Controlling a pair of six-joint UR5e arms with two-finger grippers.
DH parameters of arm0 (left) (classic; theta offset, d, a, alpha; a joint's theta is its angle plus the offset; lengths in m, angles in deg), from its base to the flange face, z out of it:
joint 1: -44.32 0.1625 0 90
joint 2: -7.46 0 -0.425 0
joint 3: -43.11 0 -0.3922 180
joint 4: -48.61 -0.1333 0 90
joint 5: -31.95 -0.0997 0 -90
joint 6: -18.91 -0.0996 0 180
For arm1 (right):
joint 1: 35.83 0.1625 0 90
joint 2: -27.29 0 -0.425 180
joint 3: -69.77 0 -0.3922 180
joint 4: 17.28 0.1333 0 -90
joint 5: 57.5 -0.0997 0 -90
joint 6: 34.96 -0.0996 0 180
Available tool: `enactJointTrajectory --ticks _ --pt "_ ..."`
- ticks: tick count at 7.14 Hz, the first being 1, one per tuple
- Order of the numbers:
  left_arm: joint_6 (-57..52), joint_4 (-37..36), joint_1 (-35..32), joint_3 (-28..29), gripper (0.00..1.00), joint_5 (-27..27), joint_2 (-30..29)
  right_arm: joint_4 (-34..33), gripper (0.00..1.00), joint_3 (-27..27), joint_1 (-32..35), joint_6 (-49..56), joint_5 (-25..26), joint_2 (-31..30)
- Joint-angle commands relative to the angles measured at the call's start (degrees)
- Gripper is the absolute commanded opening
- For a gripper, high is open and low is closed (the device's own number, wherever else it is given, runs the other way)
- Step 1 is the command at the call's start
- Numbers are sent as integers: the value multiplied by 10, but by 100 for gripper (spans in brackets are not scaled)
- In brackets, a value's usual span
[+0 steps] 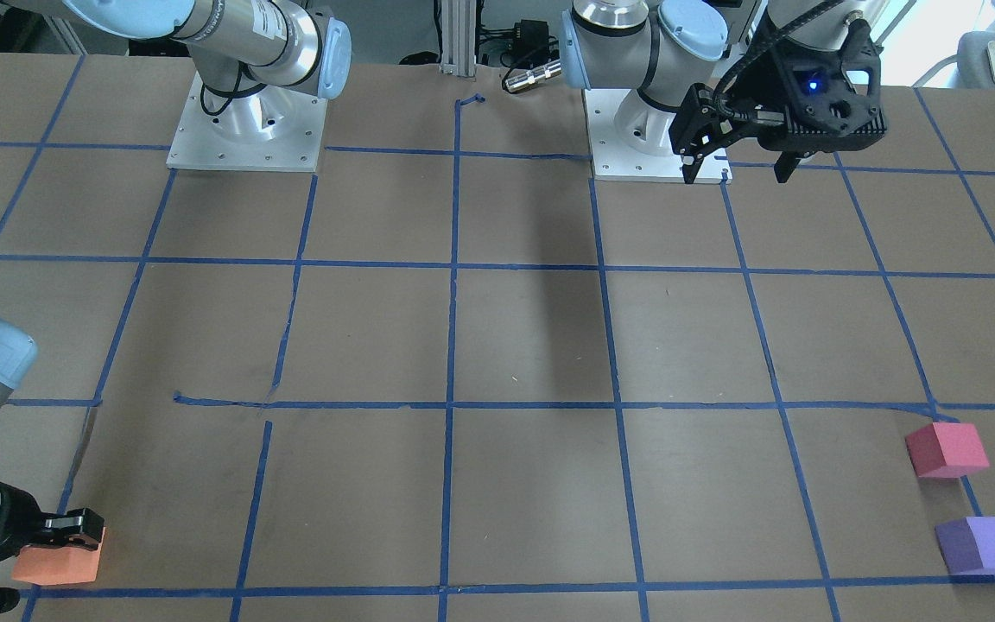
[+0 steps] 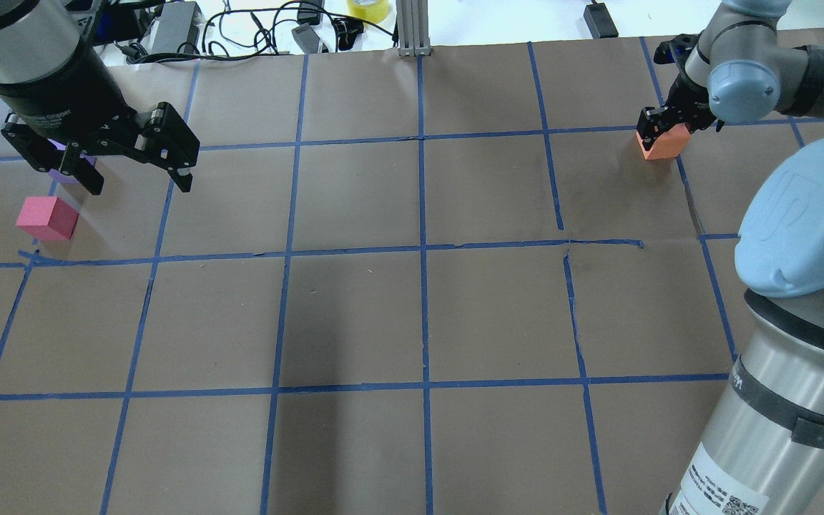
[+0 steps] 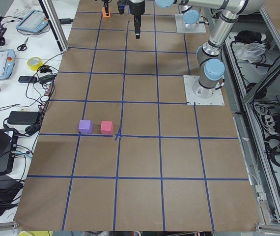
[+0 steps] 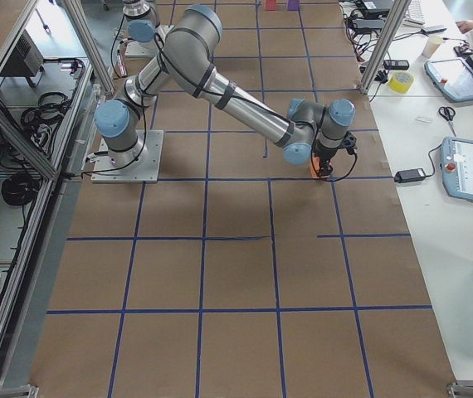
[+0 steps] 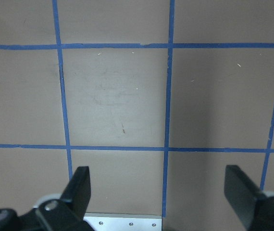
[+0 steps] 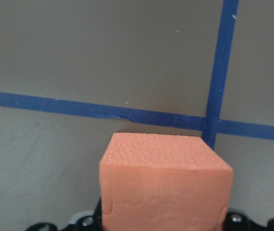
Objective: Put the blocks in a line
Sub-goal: 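Carry the orange cube with the right gripper toward the table center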
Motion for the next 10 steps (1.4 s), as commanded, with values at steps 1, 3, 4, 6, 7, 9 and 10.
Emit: enactJointTrajectory --ticks 1,3,4,6,7,9,10 --pt "0 1 1 0 100 0 1 9 5 7 15 -52 -2 -30" --pt "0 1 1 0 100 0 1 6 6 7 75 -81 -23 -48" --pt "-1 1 1 0 100 1 2 4 7 7 122 -154 -17 -57" --pt "4 1 1 0 100 0 2 1 6 6 199 -304 -24 -57" --pt "4 3 1 0 100 -1 2 -1 6 7 239 -366 -24 -56" --pt "4 3 0 0 100 0 2 -8 7 6 297 -388 -16 -53" --pt "1 1 0 0 100 1 2 -7 7 5 319 -404 -16 -52"
